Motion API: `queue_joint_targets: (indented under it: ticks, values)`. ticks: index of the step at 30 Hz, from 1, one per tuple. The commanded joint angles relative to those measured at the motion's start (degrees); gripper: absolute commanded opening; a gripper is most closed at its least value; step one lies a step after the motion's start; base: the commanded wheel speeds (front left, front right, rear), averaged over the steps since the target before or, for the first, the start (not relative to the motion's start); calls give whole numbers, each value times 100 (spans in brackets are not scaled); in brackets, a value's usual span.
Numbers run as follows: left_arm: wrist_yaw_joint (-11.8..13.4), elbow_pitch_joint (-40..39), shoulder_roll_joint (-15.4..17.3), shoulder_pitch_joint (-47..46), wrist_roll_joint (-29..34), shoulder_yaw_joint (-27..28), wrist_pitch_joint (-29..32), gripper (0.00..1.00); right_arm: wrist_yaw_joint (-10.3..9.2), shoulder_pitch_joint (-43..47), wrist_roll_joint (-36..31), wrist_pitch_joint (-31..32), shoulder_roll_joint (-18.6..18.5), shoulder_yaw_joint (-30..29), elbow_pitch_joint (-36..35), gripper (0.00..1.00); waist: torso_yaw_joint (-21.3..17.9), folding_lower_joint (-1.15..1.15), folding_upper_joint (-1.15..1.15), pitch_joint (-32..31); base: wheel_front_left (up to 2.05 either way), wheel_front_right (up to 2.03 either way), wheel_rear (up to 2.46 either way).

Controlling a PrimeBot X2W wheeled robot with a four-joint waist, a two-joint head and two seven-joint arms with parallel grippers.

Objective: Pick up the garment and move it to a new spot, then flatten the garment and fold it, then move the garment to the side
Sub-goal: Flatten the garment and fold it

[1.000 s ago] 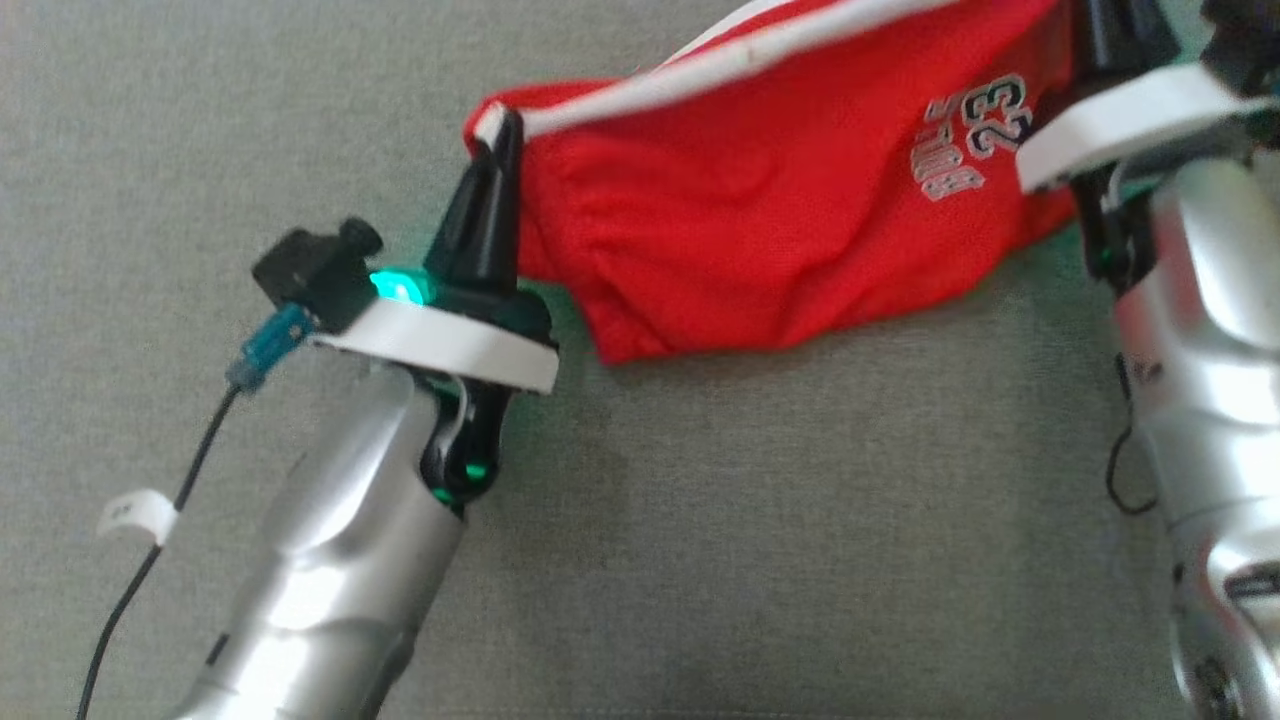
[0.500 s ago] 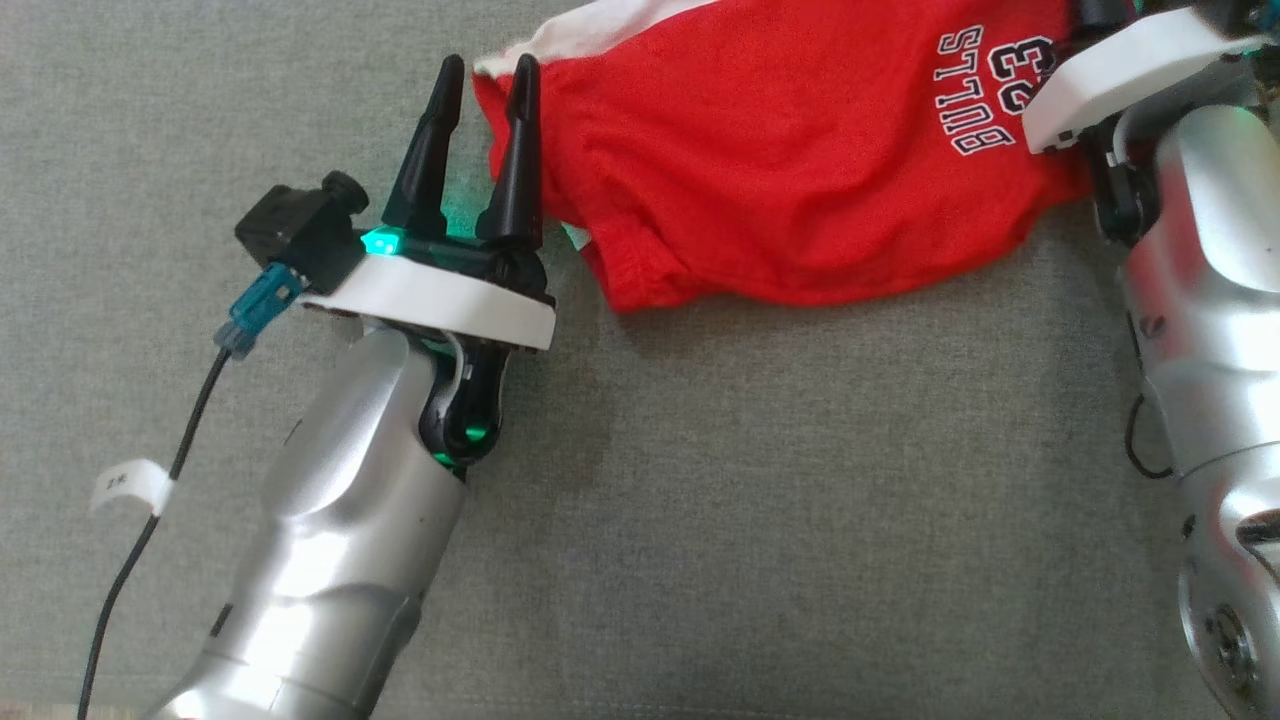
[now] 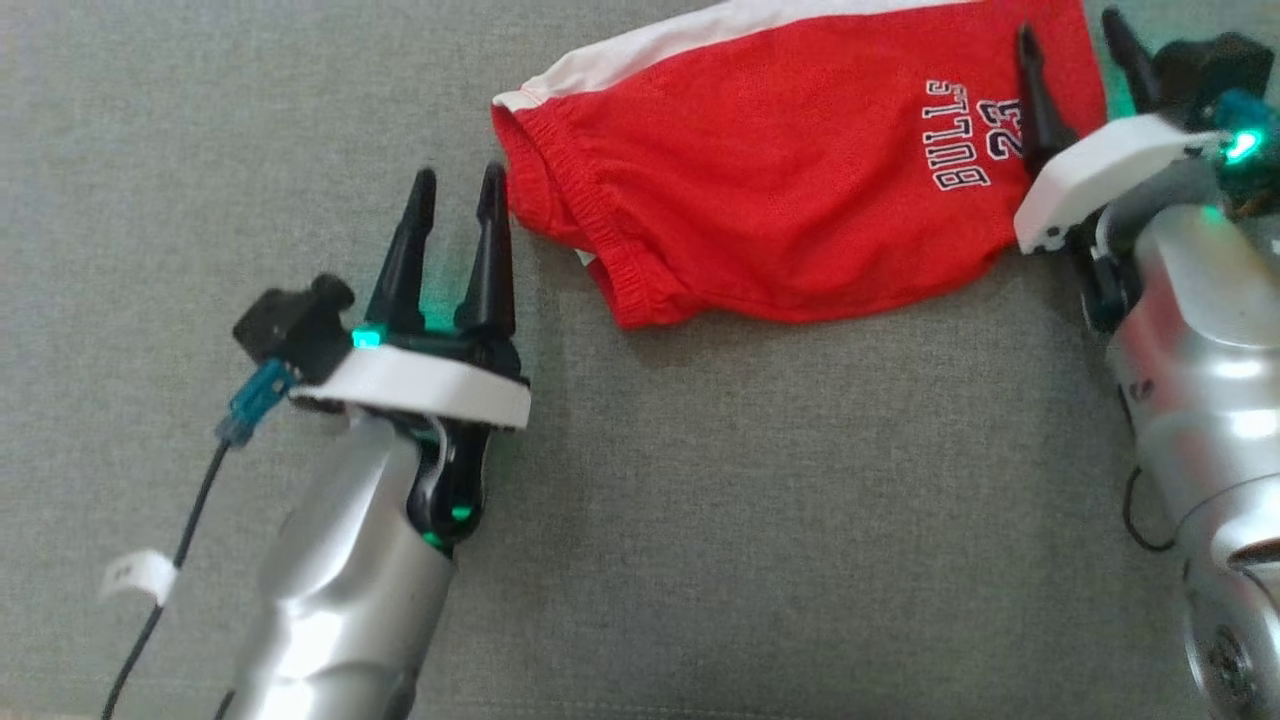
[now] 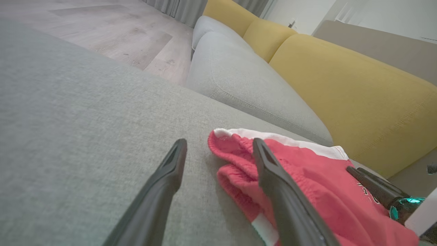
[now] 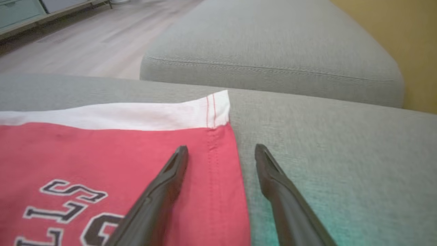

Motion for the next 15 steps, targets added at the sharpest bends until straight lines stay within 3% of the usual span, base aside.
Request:
queue_joint_targets:
  ticks: [1,5,6,7,8,15]
  values:
    - [10,-137,90,106,10,193,-28,100,-4,192,63,78,73,129,24,100,15,1,0,-59,0,0,0]
    - [10,-151,89,271,151,257,-28,100,-4,300,421,515,201,420,323,100,41,1,0,-194,0,0,0]
    - [10,-153,89,302,178,277,-28,100,-4,322,542,610,227,502,346,88,46,1,0,-232,0,0,0]
    - [10,-150,89,332,209,312,-28,100,-4,345,668,736,243,582,372,14,51,1,0,-271,0,0,0]
    - [10,-150,89,359,277,350,-28,100,-4,370,787,853,241,656,389,0,53,1,0,-320,0,0,0]
    - [10,-88,89,683,688,590,-28,100,-4,600,1516,748,124,742,297,0,-14,1,0,-834,0,0,0]
